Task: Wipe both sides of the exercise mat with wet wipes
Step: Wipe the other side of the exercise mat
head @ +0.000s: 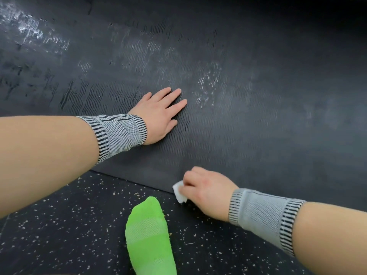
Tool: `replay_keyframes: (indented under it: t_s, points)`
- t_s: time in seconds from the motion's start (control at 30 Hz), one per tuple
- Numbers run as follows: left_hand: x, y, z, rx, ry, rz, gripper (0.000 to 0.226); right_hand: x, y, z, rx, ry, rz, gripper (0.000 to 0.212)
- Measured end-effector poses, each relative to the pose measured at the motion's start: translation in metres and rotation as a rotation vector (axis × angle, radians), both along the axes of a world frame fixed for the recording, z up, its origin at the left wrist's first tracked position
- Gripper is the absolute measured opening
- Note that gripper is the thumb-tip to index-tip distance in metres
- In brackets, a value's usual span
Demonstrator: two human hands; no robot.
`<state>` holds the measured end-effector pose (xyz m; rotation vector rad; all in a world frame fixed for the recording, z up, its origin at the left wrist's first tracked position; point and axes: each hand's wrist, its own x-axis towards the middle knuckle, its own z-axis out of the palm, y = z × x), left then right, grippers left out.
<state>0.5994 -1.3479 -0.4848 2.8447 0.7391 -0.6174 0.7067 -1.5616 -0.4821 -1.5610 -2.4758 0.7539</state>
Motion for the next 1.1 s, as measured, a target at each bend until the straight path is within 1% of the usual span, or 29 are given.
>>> replay_keyframes:
  t_s: [0.03, 0.13, 0.17, 0.23, 0.27, 0.33, 0.37, 0.43, 0.5, 0.57, 0.6, 0.63, 0.77, 0.83, 0.9, 0.97, 1.03, 1.1]
  points:
    - [0.000, 0.000, 0.000, 0.003, -0.002, -0.003, 0.062, -0.001, -0.003, 0.000, -0.009, 0.008, 0.039, 0.004]
    - [0.000, 0.000, 0.001, 0.010, -0.019, -0.006, 0.061, 0.007, 0.007, 0.001, -0.027, 0.006, 0.114, 0.007]
    - [0.000, 0.001, 0.002, 0.012, -0.024, -0.006, 0.060, 0.012, 0.016, 0.002, -0.055, -0.005, 0.127, 0.011]
    - [0.000, 0.001, 0.002, 0.012, -0.040, 0.001, 0.059, 0.028, 0.044, 0.002, -0.092, -0.124, 0.095, 0.016]
    - [0.001, 0.001, 0.002, 0.011, -0.049, 0.004, 0.059, 0.038, 0.060, 0.004, -0.059, -0.184, 0.044, 0.018]
    - [0.001, 0.001, 0.002, 0.009, -0.066, 0.011, 0.059, 0.061, 0.091, 0.007, 0.055, -0.227, -0.140, 0.020]
    - [0.002, 0.002, 0.002, 0.007, -0.073, 0.015, 0.058, 0.073, 0.104, 0.010, 0.064, -0.258, -0.230, 0.021]
    - [0.004, 0.002, 0.002, -0.004, -0.083, 0.024, 0.058, 0.088, 0.120, 0.013, -0.015, -0.310, -0.370, 0.029]
    - [0.006, 0.004, 0.002, -0.020, -0.080, 0.030, 0.058, 0.088, 0.121, 0.012, -0.030, -0.323, -0.405, 0.028]
    - [0.008, 0.006, 0.002, -0.033, -0.092, 0.032, 0.056, 0.076, 0.107, 0.007, 0.086, -0.278, -0.354, 0.017]
    - [0.009, 0.007, 0.002, -0.039, -0.108, 0.034, 0.054, 0.069, 0.095, 0.003, 0.127, -0.228, -0.316, 0.015]
    - [0.010, 0.008, 0.002, -0.044, -0.124, 0.039, 0.052, 0.063, 0.082, 0.000, 0.153, -0.179, -0.275, 0.018]
    - [0.011, 0.011, 0.000, -0.059, -0.173, 0.053, 0.047, 0.055, 0.048, 0.000, 0.084, -0.115, -0.095, 0.023]
    - [0.013, 0.011, 0.000, -0.058, -0.200, 0.061, 0.045, 0.060, 0.055, -0.001, 0.082, -0.108, -0.067, 0.024]
    - [0.014, 0.011, 0.001, -0.054, -0.221, 0.069, 0.042, 0.071, 0.074, -0.002, 0.088, -0.119, -0.087, 0.024]
    - [0.016, 0.013, 0.001, -0.040, -0.241, 0.060, 0.039, 0.084, 0.100, -0.001, 0.104, -0.185, -0.160, 0.022]
    - [0.021, 0.019, 0.003, -0.025, -0.242, 0.061, 0.037, 0.101, 0.128, 0.004, 0.098, -0.266, -0.321, 0.021]
    - [0.029, 0.025, 0.005, -0.020, -0.229, 0.077, 0.036, 0.115, 0.150, 0.008, 0.042, -0.327, -0.481, 0.027]
